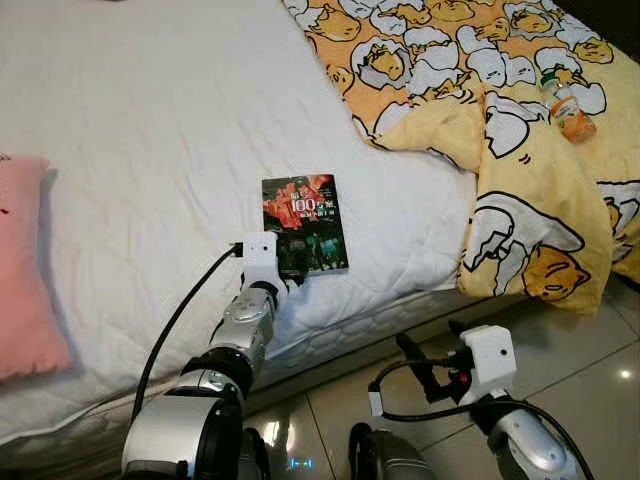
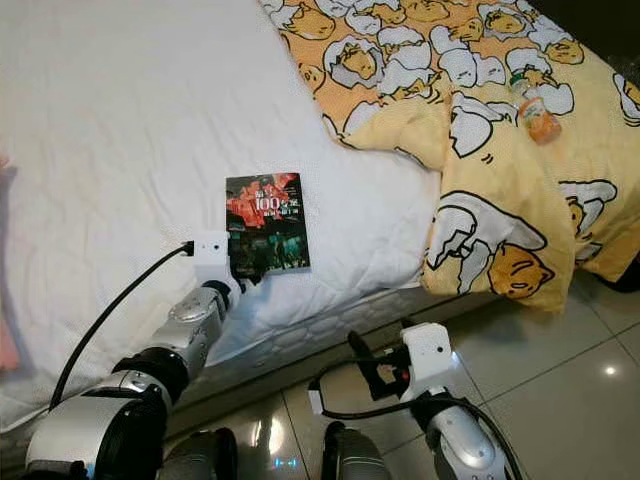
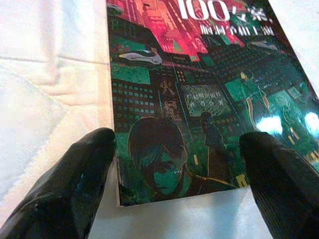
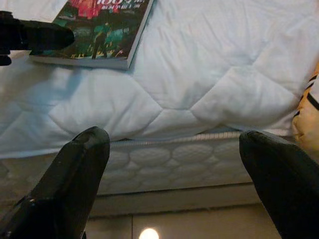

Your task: Clean up the room

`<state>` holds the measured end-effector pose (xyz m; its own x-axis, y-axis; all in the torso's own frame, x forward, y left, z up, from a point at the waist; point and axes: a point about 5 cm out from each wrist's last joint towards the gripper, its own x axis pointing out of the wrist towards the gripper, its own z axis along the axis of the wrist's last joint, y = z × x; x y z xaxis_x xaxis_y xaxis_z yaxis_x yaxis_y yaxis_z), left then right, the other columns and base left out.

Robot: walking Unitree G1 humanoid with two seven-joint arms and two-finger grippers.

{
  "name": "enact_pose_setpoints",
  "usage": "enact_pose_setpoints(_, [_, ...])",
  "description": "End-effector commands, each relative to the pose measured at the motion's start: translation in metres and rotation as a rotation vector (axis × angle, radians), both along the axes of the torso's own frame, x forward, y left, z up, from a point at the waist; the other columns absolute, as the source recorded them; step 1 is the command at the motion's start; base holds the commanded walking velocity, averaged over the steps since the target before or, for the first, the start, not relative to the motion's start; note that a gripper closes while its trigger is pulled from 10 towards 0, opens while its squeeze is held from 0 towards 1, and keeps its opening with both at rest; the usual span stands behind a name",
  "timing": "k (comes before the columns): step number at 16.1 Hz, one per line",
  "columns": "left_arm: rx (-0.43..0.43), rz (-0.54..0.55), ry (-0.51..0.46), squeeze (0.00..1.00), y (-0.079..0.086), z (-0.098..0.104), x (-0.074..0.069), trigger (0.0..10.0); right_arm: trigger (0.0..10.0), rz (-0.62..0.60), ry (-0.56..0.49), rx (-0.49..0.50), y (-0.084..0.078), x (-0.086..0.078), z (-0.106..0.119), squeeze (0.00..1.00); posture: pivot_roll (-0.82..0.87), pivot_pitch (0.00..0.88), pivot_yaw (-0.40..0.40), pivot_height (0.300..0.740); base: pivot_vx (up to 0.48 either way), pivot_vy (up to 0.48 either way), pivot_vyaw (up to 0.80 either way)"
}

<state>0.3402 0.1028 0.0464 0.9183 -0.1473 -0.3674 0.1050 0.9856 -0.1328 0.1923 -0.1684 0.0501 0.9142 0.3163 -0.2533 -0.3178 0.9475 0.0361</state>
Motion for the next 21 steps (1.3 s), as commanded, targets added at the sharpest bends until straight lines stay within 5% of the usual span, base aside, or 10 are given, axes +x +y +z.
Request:
enact_pose_setpoints(1, [0.012,-0.021,0.054,0.00,-0.004,-0.006,-0.004,10.0,10.0,-0.004,0.005,0.002,-0.001,-0.003,0.001,0.00,-0.16,0.202,-0.011,0.740,0.000,0.000,0.00])
enact_pose_setpoints(5, [0.014,0.010,0.170,0.00,-0.001,-0.021,-0.013,10.0,10.0,0.005,0.022,0.002,0.001,-0.006,-0.001,0.00,-0.16,0.210,-0.009,0.740,0.000,0.000,0.00])
enact_pose_setpoints(7, [-0.125,0.031,0.318,0.00,-0.009,-0.038,-0.027,10.0,10.0,0.013,0.037,0.001,0.002,-0.009,-0.002,0.00,-0.16,0.218,-0.017,0.740,0.000,0.000,0.00])
enact_pose_setpoints(8, [-0.140,0.037,0.318,0.00,-0.009,-0.037,-0.026,10.0,10.0,0.015,0.039,0.001,0.003,-0.009,-0.002,0.00,-0.16,0.218,-0.017,0.740,0.000,0.000,0.00])
enact_pose_setpoints(9, [-0.133,0.036,0.305,0.00,-0.009,-0.035,-0.025,5.5,10.0,0.015,0.039,0.001,0.003,-0.009,-0.002,0.00,-0.16,0.218,-0.018,0.740,0.000,0.000,0.00])
enact_pose_setpoints(10, [-0.106,0.011,0.251,0.00,-0.011,-0.027,-0.018,0.0,10.0,0.016,0.039,0.000,0.003,-0.009,-0.002,0.00,-0.16,0.218,-0.018,0.740,0.000,0.000,0.00])
enact_pose_setpoints(17, [-0.241,0.040,0.252,0.00,-0.009,-0.022,-0.013,0.0,10.0,0.010,0.053,0.002,0.004,-0.010,-0.004,0.00,-0.17,0.220,-0.012,0.740,0.000,0.000,0.00])
enact_pose_setpoints(21, [-0.183,-0.023,0.253,0.00,-0.010,-0.026,-0.017,0.0,10.0,0.011,0.054,0.006,0.005,-0.010,-0.003,0.00,-0.16,0.223,-0.014,0.740,0.000,0.000,0.00])
